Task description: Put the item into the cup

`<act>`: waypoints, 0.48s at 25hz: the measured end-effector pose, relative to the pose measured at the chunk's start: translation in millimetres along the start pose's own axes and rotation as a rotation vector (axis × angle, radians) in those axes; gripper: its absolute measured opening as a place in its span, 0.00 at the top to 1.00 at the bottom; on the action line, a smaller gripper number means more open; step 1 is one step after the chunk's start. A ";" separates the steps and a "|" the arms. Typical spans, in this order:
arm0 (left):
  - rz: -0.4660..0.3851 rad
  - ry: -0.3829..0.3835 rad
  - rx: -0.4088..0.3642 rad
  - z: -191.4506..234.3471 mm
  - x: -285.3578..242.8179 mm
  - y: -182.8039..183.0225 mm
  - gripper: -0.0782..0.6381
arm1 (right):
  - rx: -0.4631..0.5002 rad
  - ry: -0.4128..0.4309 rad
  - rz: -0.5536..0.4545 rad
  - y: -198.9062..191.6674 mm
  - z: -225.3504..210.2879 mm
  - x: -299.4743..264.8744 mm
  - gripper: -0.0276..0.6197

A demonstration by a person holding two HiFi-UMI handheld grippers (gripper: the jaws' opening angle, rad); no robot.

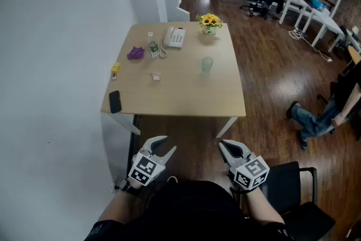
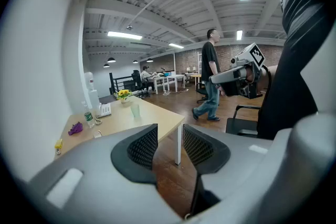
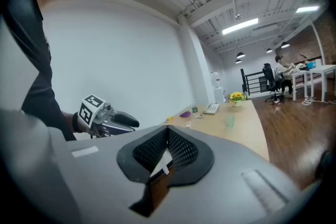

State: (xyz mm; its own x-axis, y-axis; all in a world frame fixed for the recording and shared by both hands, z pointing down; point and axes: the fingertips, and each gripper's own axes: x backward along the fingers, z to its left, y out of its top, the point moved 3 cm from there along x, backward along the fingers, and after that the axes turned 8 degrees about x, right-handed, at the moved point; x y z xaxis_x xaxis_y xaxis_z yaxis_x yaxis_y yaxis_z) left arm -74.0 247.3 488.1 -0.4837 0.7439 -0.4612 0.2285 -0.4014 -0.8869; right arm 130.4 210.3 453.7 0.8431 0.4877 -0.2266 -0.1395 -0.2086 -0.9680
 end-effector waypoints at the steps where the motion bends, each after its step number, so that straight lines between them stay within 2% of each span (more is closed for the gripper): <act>1: 0.002 0.005 0.001 1.5 -2.9 0.3 0.69 | 0.002 0.007 -0.001 -0.8 -2.2 -0.8 0.95; 12: 0.044 0.080 -0.018 34.0 -31.5 1.9 0.69 | 0.031 0.063 0.010 -8.1 -33.4 -11.0 0.95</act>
State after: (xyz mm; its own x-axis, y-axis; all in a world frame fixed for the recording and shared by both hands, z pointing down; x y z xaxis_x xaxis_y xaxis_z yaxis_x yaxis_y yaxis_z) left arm -87.1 205.0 501.8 -0.4040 0.7664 -0.4994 0.2632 -0.4255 -0.8658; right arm 139.6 178.4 467.6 0.8727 0.4309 -0.2295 -0.1628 -0.1864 -0.9689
